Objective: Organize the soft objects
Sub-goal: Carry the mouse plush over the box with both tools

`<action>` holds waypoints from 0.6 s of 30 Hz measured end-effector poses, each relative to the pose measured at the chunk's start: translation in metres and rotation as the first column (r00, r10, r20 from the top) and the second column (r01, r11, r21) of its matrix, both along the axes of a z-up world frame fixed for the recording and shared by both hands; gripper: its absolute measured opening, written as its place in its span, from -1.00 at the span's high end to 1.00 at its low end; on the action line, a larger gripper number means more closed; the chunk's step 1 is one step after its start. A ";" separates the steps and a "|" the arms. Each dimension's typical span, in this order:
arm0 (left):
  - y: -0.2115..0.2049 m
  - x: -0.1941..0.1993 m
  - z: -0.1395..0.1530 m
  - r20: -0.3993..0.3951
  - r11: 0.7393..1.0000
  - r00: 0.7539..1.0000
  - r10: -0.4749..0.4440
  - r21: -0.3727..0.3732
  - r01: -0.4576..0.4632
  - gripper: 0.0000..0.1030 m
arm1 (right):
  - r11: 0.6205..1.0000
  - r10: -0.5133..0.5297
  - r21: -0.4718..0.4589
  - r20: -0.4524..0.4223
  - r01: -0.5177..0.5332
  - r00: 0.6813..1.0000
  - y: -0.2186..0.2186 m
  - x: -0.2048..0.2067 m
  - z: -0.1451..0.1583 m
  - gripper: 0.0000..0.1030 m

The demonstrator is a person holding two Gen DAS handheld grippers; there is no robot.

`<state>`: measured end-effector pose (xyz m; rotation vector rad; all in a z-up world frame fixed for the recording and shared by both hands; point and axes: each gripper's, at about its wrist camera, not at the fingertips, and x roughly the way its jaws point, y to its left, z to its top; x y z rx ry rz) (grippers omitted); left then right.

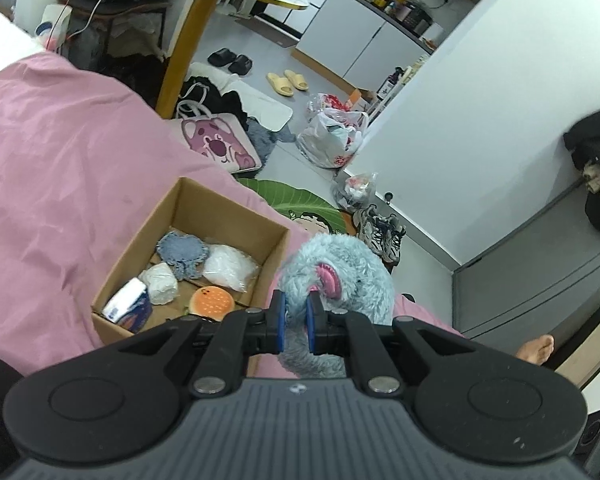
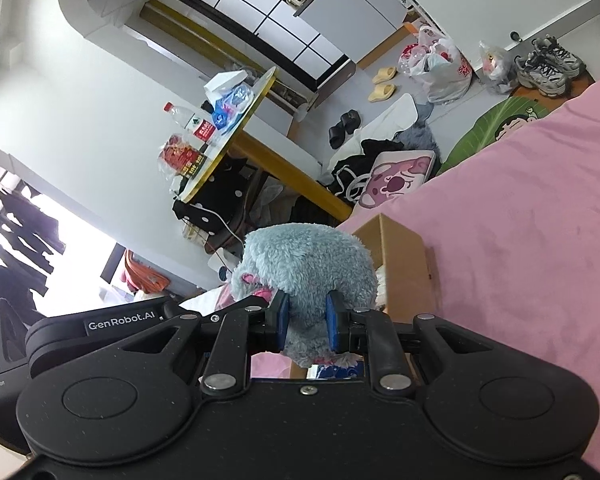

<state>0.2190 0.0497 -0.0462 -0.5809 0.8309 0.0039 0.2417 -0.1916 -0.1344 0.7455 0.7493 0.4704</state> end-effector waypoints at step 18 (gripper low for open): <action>0.060 0.048 -0.024 -0.089 0.999 0.996 0.028 0.031 -0.025 0.82 | 0.998 0.043 -0.041 -0.075 -0.046 0.996 0.066 0.036 -0.015 0.63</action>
